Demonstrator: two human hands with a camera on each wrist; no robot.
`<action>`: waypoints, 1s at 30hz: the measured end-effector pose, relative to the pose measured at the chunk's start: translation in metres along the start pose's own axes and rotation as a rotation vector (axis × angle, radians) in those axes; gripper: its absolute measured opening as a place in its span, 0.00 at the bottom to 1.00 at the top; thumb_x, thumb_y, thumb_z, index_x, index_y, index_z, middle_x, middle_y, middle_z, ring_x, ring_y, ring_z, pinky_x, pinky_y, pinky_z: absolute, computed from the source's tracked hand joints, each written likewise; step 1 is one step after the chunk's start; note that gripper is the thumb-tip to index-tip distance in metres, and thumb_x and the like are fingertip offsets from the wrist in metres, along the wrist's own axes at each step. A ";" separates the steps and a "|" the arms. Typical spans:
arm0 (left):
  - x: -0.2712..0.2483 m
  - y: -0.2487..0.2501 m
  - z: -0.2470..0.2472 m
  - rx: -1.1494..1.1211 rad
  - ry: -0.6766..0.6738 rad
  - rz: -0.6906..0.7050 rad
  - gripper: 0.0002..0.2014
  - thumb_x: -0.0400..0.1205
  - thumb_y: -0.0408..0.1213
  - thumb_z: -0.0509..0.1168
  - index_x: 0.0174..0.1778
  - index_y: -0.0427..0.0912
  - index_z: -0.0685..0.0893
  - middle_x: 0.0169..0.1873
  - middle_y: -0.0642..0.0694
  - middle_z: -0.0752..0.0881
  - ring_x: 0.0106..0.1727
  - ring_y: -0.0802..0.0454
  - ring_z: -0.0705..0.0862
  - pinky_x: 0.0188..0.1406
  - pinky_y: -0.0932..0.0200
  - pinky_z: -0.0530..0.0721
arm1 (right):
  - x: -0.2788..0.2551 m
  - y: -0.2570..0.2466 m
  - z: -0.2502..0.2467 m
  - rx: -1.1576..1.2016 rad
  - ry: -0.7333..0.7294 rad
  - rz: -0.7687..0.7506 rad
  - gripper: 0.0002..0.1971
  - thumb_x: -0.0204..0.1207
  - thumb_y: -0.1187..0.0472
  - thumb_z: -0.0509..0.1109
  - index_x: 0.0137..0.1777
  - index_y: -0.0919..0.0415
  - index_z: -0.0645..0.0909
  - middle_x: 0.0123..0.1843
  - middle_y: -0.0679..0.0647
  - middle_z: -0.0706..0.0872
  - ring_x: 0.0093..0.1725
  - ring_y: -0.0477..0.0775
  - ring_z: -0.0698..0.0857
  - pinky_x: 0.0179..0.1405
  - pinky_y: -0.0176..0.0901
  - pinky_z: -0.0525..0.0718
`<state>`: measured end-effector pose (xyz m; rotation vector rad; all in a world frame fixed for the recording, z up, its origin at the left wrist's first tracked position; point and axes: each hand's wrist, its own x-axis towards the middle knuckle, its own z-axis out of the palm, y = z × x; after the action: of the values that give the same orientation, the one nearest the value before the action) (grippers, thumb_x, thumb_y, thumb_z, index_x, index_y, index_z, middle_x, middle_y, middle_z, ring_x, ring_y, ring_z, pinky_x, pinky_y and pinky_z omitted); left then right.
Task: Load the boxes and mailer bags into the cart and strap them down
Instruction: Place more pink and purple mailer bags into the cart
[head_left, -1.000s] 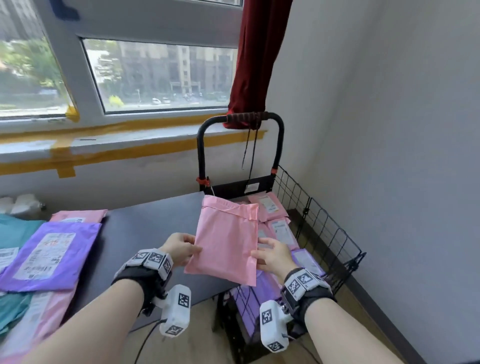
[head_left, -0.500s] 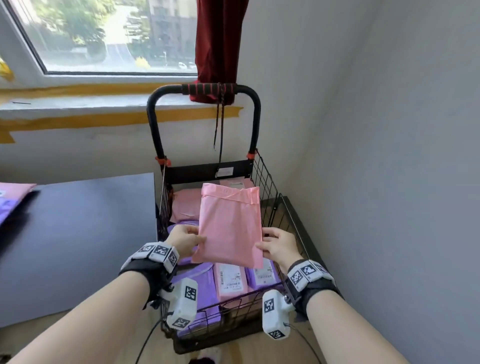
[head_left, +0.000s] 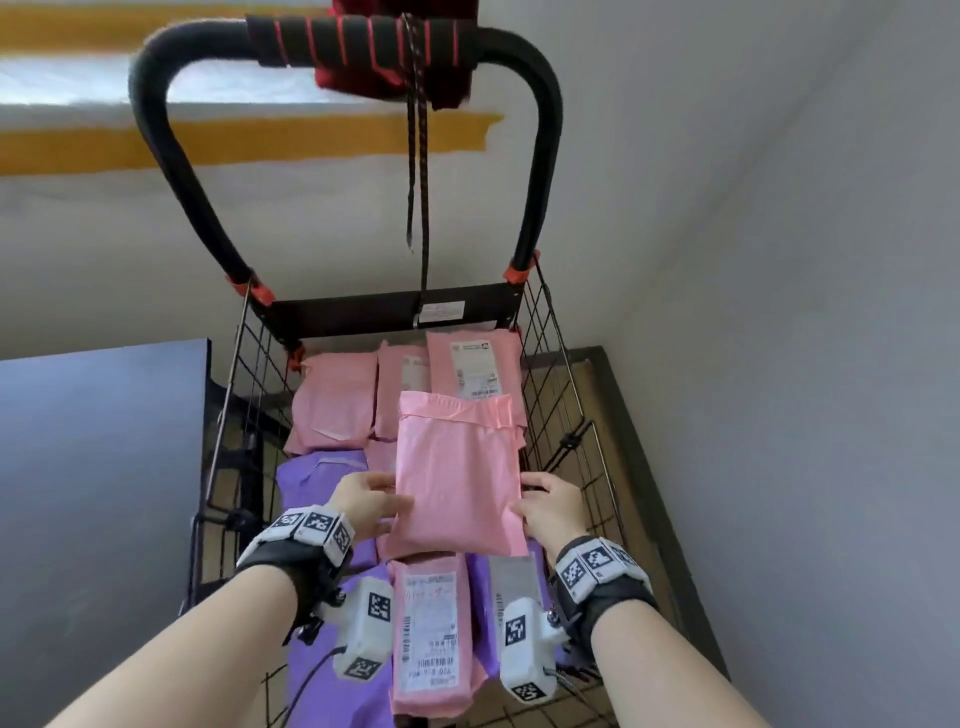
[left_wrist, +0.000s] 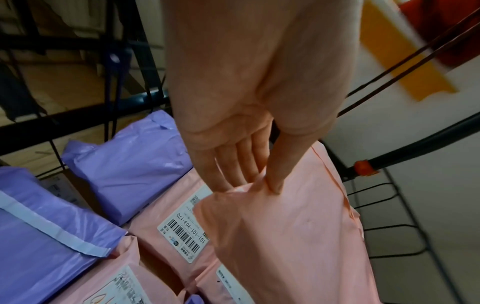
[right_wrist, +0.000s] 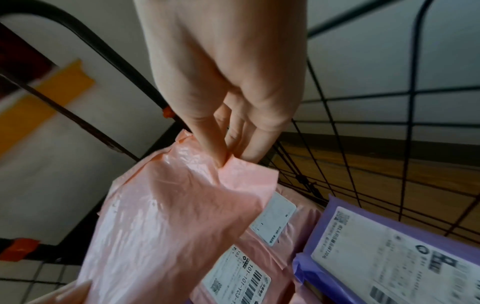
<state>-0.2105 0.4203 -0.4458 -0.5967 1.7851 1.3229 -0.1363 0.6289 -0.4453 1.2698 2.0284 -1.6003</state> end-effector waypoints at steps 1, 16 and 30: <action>0.016 -0.002 0.003 0.011 -0.004 -0.025 0.16 0.76 0.22 0.68 0.60 0.30 0.81 0.38 0.42 0.82 0.35 0.51 0.79 0.27 0.62 0.82 | 0.014 0.002 0.004 -0.021 0.011 0.018 0.19 0.66 0.78 0.68 0.56 0.62 0.85 0.47 0.58 0.90 0.47 0.57 0.89 0.48 0.51 0.88; 0.111 -0.032 0.054 0.083 -0.100 -0.197 0.27 0.79 0.21 0.63 0.74 0.38 0.71 0.60 0.34 0.84 0.46 0.46 0.80 0.30 0.61 0.77 | 0.094 0.021 0.011 -0.346 0.015 0.212 0.18 0.74 0.71 0.66 0.64 0.64 0.82 0.63 0.59 0.84 0.58 0.58 0.83 0.62 0.53 0.82; -0.037 0.007 0.016 0.662 0.099 0.175 0.18 0.81 0.31 0.57 0.66 0.43 0.80 0.65 0.42 0.83 0.66 0.46 0.81 0.64 0.59 0.77 | -0.018 -0.041 0.001 -0.844 -0.186 -0.165 0.13 0.78 0.61 0.64 0.59 0.62 0.83 0.60 0.59 0.86 0.60 0.60 0.84 0.54 0.41 0.78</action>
<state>-0.1904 0.4340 -0.4136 -0.1406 2.2373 0.7341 -0.1567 0.6194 -0.4063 0.6237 2.3186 -0.6932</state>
